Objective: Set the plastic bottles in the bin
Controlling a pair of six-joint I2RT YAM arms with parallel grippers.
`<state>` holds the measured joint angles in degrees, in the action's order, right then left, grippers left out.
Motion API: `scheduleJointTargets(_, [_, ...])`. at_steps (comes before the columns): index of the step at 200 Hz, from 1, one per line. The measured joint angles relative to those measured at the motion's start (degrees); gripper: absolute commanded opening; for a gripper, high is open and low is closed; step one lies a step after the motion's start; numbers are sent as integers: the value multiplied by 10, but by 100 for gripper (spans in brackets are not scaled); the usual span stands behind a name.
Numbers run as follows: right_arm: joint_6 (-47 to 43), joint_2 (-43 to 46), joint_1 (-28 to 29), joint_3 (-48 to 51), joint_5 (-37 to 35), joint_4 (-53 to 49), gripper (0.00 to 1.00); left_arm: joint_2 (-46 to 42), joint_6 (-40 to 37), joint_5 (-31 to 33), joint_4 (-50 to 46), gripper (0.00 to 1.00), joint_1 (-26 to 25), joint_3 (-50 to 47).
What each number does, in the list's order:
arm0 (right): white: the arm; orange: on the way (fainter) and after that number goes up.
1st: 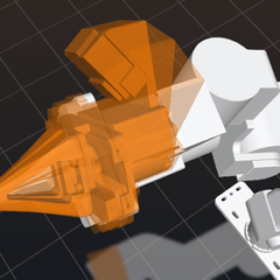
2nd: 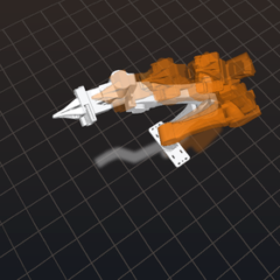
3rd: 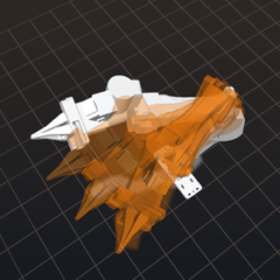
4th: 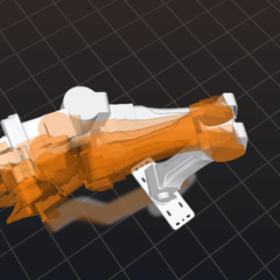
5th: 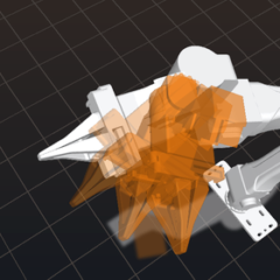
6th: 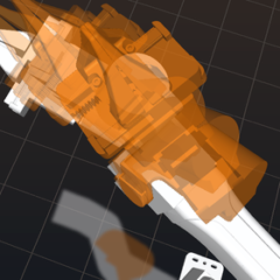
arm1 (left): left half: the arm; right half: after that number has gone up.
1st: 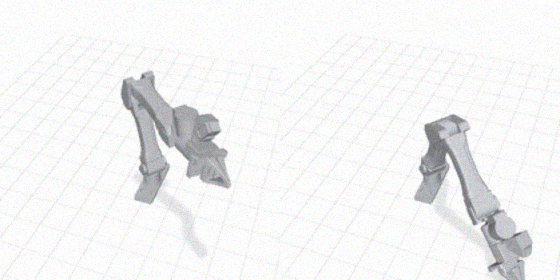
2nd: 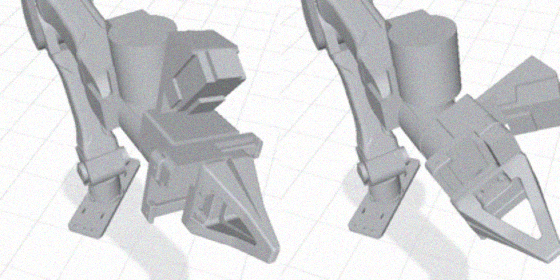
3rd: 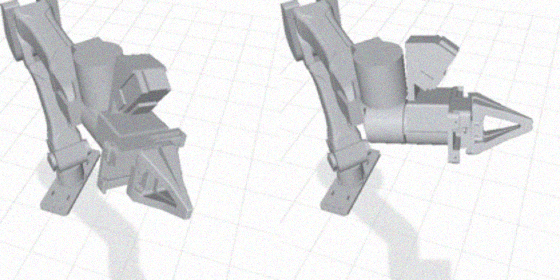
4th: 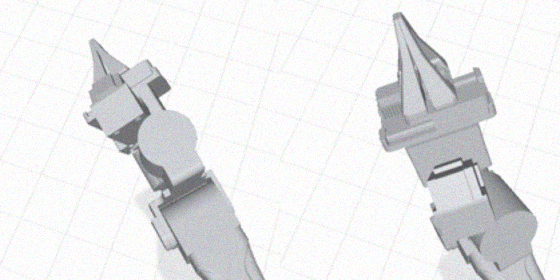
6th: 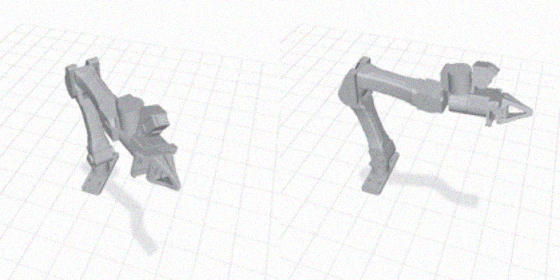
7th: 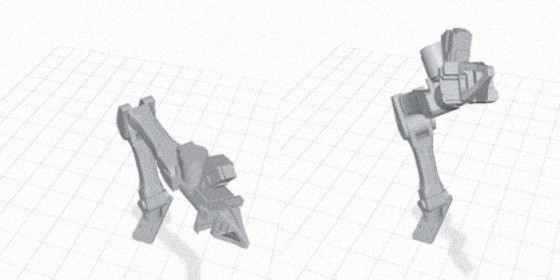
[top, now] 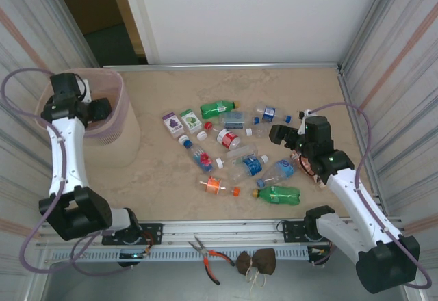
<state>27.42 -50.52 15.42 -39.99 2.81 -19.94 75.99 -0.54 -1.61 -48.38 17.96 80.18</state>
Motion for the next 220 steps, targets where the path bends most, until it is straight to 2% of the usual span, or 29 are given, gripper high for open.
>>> scheduleJointTargets(41, [-1, 0, 0, -7, 0, 1, 100, -16, 19, -30, -24, 69, -15, 67])
scheduleJointTargets(82, [-8, 0, 0, -7, 0, 2, 100, -17, 33, -35, -50, 68, -70, 136])
scheduleJointTargets(111, [-9, 0, 0, -7, 0, 2, 100, -16, 44, -27, -64, 68, -129, 183])
scheduleJointTargets(146, [-9, 0, 0, -7, 0, 2, 100, -2, 56, 12, -69, 67, -227, 221])
scheduleJointTargets(186, [-9, 0, 0, -7, 0, 2, 100, 35, 73, 63, -66, 65, -312, 221])
scheduleJointTargets(220, [-9, 0, 0, -7, 0, 2, 100, 53, 99, 96, -42, 63, -364, 185])
